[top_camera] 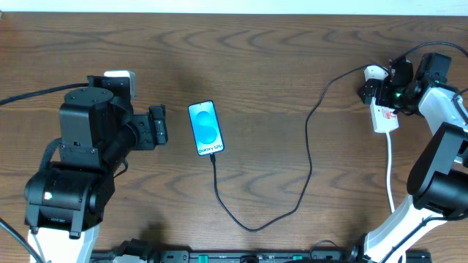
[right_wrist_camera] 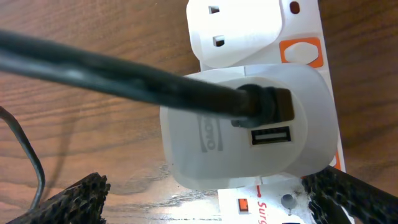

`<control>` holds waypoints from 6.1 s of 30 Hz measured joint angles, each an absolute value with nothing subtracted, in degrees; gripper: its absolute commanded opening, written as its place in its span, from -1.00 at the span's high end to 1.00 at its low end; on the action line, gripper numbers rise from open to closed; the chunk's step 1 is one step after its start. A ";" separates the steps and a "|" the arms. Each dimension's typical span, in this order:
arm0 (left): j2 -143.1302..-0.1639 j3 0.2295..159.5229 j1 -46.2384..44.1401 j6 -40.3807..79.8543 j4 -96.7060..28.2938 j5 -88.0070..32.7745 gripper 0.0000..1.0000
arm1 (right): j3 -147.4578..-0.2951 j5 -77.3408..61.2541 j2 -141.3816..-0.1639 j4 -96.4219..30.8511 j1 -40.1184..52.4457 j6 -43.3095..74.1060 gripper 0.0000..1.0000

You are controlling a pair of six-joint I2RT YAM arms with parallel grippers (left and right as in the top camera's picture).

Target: Plug charger to phone and switch on socket

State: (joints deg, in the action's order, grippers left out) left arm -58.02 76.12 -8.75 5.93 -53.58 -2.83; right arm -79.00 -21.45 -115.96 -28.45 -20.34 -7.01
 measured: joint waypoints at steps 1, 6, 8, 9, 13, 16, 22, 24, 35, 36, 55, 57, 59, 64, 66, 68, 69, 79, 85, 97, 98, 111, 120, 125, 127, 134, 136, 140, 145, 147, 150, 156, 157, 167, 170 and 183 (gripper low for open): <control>-58.02 76.12 -8.75 5.93 -53.56 -2.83 -0.77 | -79.00 -21.45 -115.96 -28.40 -20.34 -6.66 -0.98; -58.02 76.12 -8.75 5.93 -53.56 -2.81 -0.77 | -79.00 -21.50 -115.96 -28.29 -20.34 -6.02 -0.98; -58.02 76.12 -8.75 5.93 -53.58 -2.83 -0.77 | -79.00 -21.50 -115.96 -28.27 -20.34 -5.98 -0.99; -58.02 76.12 -8.75 5.93 -53.58 -2.83 -0.77 | -79.00 -21.50 -115.96 -28.25 -20.34 -5.87 -0.99; -58.02 76.12 -8.75 5.93 -53.58 -2.81 -0.77 | -79.13 -21.41 -115.96 -28.58 -20.34 -5.82 -0.99; -58.02 76.12 -8.75 5.93 -53.58 -2.83 -0.77 | -80.12 -21.45 -116.01 -30.13 -20.34 -5.80 -0.99; -58.02 76.12 -8.75 5.93 -53.58 -2.81 -0.77 | -83.20 -22.15 -116.86 -33.82 -20.67 -5.23 -0.98; -58.02 76.12 -8.75 5.93 -53.58 -2.81 -0.77 | -83.72 -22.04 -116.90 -33.80 -20.88 -5.21 -0.99; -58.02 76.12 -8.75 5.93 -53.56 -2.83 -0.77 | -84.84 -20.53 -116.92 -33.43 -21.19 -5.65 -0.99; -58.02 76.12 -8.75 5.93 -53.56 -2.83 -0.77 | -84.84 -20.51 -116.92 -33.41 -21.15 -5.65 -0.99; -58.02 76.12 -8.75 5.93 -53.56 -2.81 -0.77 | -86.21 -18.98 -120.68 -32.45 -19.94 -6.04 -0.99; -58.02 76.12 -8.75 5.93 -53.56 -2.83 -0.77 | -86.32 -18.96 -120.70 -32.86 -19.94 -6.04 -0.98; -58.02 76.12 -8.75 5.93 -53.56 -2.81 -0.77 | -86.52 -18.96 -120.75 -33.21 -19.94 -6.07 -0.99; -58.02 76.12 -8.75 5.93 -53.58 -2.81 -0.77 | -86.94 -19.29 -120.92 -33.80 -19.94 -6.07 -0.98; -58.02 76.12 -8.75 5.93 -53.56 -2.81 -0.77 | -86.98 -19.81 -120.92 -33.87 -19.94 -6.07 -0.98; -58.02 76.12 -8.75 5.93 -53.56 -2.81 -0.77 | -87.11 -20.64 -120.92 -34.09 -19.94 -6.07 -0.99; -58.02 76.12 -8.75 5.93 -53.58 -2.81 -0.77 | -87.22 -21.10 -120.92 -34.30 -19.94 -6.02 -0.98; -58.02 76.12 -8.75 5.93 -53.56 -2.81 -0.77 | -87.46 -21.61 -120.92 -34.89 -19.97 -5.80 -0.99; -58.02 76.12 -8.75 5.93 -53.58 -2.81 -0.77 | -87.77 -21.71 -120.92 -35.62 -19.97 -5.85 -0.98; -58.02 76.12 -8.75 5.93 -53.58 -2.81 -0.77 | -88.09 -22.50 -121.03 -36.16 -20.05 -5.89 -0.99; -58.02 76.12 -8.75 5.93 -53.58 -2.83 -0.77 | -88.09 -22.68 -121.03 -36.16 -20.08 -5.89 -0.99; -58.02 76.12 -8.75 5.93 -53.56 -2.81 -0.77 | -88.51 -23.18 -121.12 -37.19 -20.18 -6.59 -0.99; -58.13 76.12 -8.75 5.93 -53.56 -2.81 -0.77 | -88.51 -23.16 -121.14 -37.23 -20.16 -6.74 -0.99; -58.13 76.12 -8.75 5.93 -53.58 -2.81 -0.77 | -88.51 -23.09 -121.14 -37.19 -20.16 -6.72 -0.98; -58.13 76.12 -8.75 5.93 -53.56 -2.83 -0.77 | -88.51 -22.85 -121.14 -37.19 -20.16 -6.72 -0.99; -58.13 76.12 -8.75 5.93 -53.58 -2.81 -0.77 | -88.88 -22.20 -121.30 -37.45 -20.16 -6.72 -0.99; -58.13 76.12 -8.75 5.93 -53.56 -2.83 -0.77 | -89.43 -22.17 -121.49 -37.93 -20.16 -6.72 -0.99; -58.13 76.12 -8.75 5.93 -53.58 -2.83 -0.77 | -90.54 -22.15 -121.99 -39.18 -20.16 -6.72 -0.98; -58.13 76.12 -8.75 5.93 -53.58 -2.83 -0.77 | -93.23 -21.56 -122.89 -42.41 -20.12 -6.70 -0.99; -58.13 76.12 -8.75 5.93 -53.58 -2.81 -0.77 | -94.15 -20.88 -123.07 -44.42 -20.05 -6.55 -0.98; -58.13 76.12 -8.75 5.93 -53.58 -2.81 -0.77 | -94.67 -20.53 -123.07 -46.26 -19.99 -6.28 -0.99; -58.13 76.12 -8.75 5.93 -53.58 -2.81 -0.77 | -94.72 -21.02 -123.07 -47.13 -19.94 -6.02 -0.98; -58.13 76.12 -8.75 5.93 -53.56 -2.81 -0.77 | -94.72 -21.04 -123.07 -47.16 -19.94 -6.04 -0.99; -58.13 76.12 -8.75 5.93 -53.58 -2.81 -0.77 | -94.72 -21.10 -123.07 -47.29 -19.94 -7.73 -0.99; -58.13 76.12 -8.75 5.93 -53.58 -2.83 -0.77 | -94.72 -20.75 -123.07 -47.29 -19.94 -9.19 -0.99; -58.13 76.12 -8.75 5.93 -53.58 -2.81 -0.77 | -94.72 -19.40 -123.17 -45.28 -19.92 -12.43 -0.99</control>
